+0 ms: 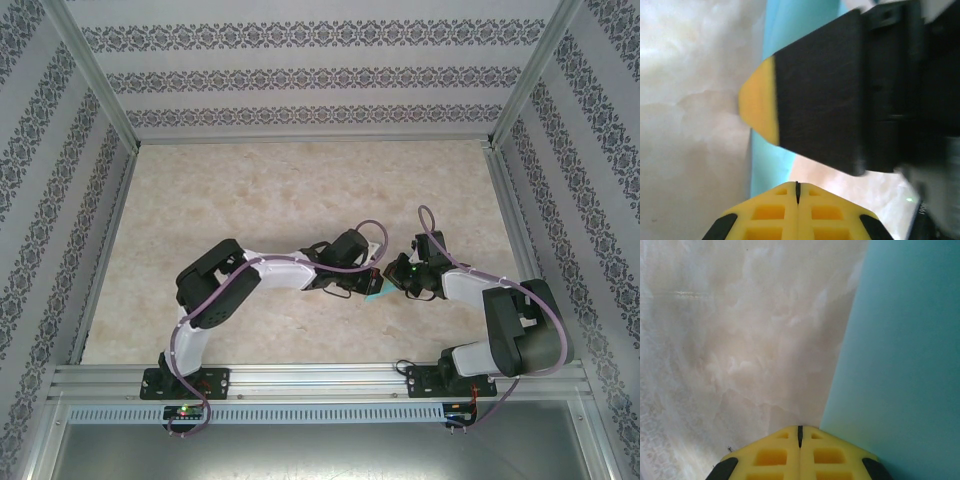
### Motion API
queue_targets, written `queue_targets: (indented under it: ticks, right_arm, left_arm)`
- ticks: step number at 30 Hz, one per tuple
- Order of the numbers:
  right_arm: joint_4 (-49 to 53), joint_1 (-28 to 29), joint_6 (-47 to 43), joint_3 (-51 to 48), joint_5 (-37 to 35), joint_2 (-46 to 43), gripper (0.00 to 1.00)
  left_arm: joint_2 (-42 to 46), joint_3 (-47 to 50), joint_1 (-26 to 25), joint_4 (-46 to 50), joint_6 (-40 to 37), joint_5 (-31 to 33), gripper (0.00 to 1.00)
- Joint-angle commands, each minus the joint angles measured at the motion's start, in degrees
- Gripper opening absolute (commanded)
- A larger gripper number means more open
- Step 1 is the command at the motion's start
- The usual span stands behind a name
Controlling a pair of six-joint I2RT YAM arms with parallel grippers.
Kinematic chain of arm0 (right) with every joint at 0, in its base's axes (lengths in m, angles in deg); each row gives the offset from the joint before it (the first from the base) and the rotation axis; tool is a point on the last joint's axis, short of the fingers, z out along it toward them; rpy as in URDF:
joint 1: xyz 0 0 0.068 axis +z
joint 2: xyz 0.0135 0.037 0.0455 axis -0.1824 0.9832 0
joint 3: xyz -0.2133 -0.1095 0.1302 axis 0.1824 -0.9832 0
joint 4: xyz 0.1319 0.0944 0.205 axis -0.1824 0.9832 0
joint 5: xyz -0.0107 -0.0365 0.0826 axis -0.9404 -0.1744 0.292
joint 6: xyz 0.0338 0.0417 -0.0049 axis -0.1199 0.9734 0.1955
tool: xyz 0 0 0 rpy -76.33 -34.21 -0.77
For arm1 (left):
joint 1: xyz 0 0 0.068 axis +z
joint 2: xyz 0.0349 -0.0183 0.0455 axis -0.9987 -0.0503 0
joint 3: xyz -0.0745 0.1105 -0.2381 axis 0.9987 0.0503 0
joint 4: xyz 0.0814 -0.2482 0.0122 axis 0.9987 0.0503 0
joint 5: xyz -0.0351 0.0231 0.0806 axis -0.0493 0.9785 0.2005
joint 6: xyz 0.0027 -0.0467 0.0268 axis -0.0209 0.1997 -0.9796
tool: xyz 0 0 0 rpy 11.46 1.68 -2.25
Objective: Fold a paper plane with a square sheet of paper (pick it up from the middle)
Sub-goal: Fold the wing for the fifth time at the center of the table.
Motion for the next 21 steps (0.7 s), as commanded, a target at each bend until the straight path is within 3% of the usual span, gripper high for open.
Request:
queue_targets:
  ticks: [1,13,21]
  right_arm:
    - [2.9,2.2,-0.4,-2.8,-1.8,3.1,0.00]
    - [1.1,2.0,0.1,-2.4,-0.7,1.4,0.00]
    - [1.5,0.6,-0.5,-1.3,-0.7,-0.7,0.00]
  left_arm:
    - [-2.1,-1.7,0.6,-2.0,0.9,-1.1,0.00]
    - [-4.7,-0.1,-0.1,5.0,-5.4,0.5,0.00]
    - [-2.1,8.3,-0.2,8.5,-9.4,3.6,0.00]
